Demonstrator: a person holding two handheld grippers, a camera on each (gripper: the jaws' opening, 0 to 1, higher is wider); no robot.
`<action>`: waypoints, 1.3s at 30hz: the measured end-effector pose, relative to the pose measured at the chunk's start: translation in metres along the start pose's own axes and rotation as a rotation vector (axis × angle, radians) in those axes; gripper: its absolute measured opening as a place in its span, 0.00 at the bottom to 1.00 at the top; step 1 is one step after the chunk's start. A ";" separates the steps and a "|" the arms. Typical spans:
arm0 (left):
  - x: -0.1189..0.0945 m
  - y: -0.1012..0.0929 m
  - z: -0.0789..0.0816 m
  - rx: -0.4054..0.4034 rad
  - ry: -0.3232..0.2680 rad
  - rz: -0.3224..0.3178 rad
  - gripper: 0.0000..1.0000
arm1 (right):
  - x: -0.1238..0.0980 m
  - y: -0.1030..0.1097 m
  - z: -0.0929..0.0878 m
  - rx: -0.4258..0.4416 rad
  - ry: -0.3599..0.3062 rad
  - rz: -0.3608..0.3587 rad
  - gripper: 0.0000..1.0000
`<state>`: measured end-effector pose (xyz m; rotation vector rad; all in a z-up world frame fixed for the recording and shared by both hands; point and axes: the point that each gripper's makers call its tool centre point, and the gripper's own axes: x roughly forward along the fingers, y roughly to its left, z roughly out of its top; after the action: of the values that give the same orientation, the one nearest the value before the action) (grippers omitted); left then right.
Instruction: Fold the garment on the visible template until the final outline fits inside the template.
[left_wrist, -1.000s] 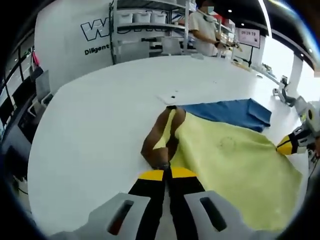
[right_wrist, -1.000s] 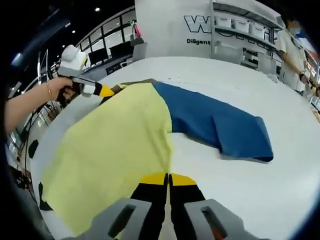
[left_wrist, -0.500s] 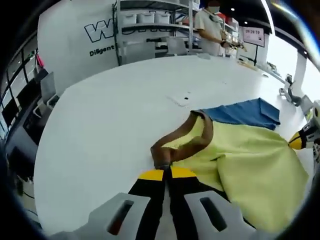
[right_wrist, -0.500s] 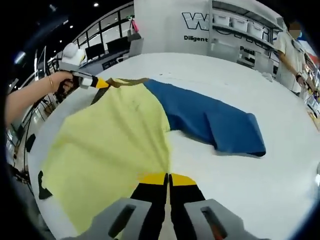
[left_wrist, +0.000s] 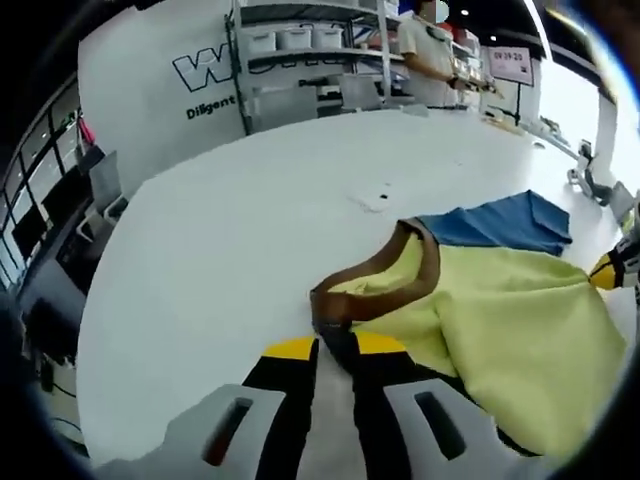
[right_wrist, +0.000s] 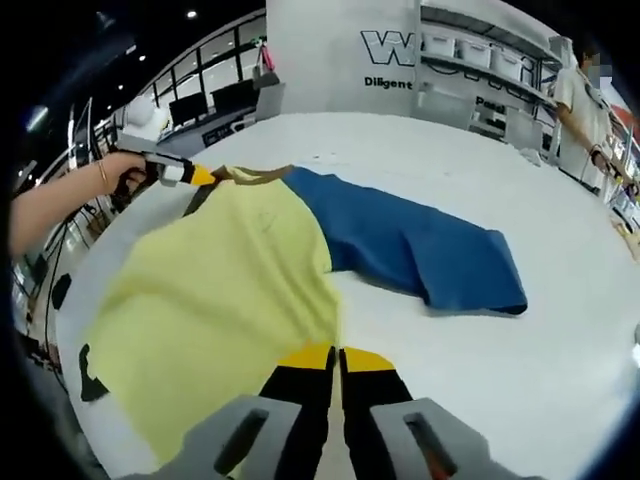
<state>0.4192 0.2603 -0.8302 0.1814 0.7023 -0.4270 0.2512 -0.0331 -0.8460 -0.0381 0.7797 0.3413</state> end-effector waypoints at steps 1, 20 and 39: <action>-0.004 -0.002 -0.001 -0.015 -0.009 -0.005 0.19 | -0.002 0.001 -0.001 0.010 -0.001 0.004 0.05; -0.027 -0.049 -0.041 -0.184 0.049 -0.075 0.16 | -0.036 0.030 -0.040 0.050 0.049 0.043 0.27; -0.027 -0.049 -0.051 -0.144 0.102 -0.035 0.03 | -0.058 0.044 -0.077 0.031 0.110 -0.077 0.00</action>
<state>0.3494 0.2406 -0.8517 0.0554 0.8342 -0.4006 0.1462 -0.0205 -0.8564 -0.0579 0.8894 0.2557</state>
